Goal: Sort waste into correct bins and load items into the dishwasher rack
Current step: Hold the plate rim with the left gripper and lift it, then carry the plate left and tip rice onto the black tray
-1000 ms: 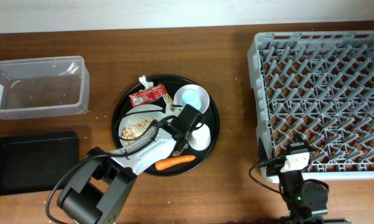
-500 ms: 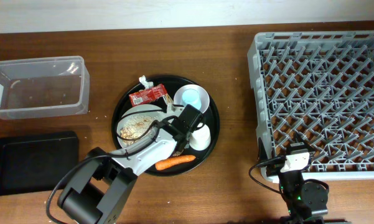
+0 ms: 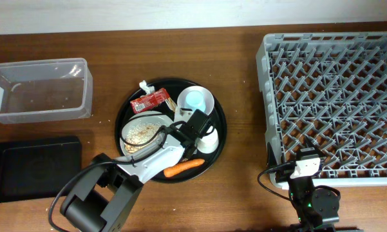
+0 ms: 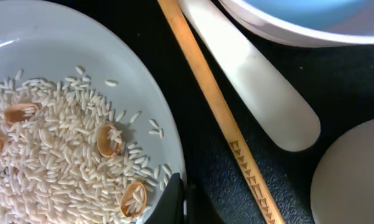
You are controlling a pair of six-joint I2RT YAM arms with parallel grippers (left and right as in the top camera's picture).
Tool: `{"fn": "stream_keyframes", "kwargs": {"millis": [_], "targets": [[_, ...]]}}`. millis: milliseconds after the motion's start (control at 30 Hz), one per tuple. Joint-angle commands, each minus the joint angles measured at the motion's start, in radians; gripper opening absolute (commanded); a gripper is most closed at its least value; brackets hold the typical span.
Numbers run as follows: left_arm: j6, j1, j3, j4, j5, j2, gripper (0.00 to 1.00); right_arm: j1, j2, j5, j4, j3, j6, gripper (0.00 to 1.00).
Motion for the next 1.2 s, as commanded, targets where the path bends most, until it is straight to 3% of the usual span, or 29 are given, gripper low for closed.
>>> {"fn": "stream_keyframes", "kwargs": {"millis": [0, 267, 567, 833, 1167], "targets": [[0.009, -0.003, -0.008, -0.003, -0.006, -0.018, 0.01, -0.006, -0.005, 0.001, -0.004, -0.005, 0.007, 0.99], [0.040, -0.003, -0.008, -0.121, -0.040, -0.235, 0.01, -0.006, -0.005, 0.001, -0.004, -0.005, 0.007, 0.99], [0.126, -0.003, -0.008, -0.181, -0.068, -0.249, 0.01, -0.006, -0.005, 0.001, -0.004, -0.005, 0.007, 0.99], [0.080, -0.002, 0.071, -0.379, -0.179, -0.256, 0.01, -0.006, -0.005, 0.001, -0.004, -0.005, 0.007, 0.99], [0.027, 0.055, 0.071, -0.553, -0.212, -0.444, 0.01, -0.006, -0.005, 0.001, -0.004, -0.005, 0.008, 0.99]]}}
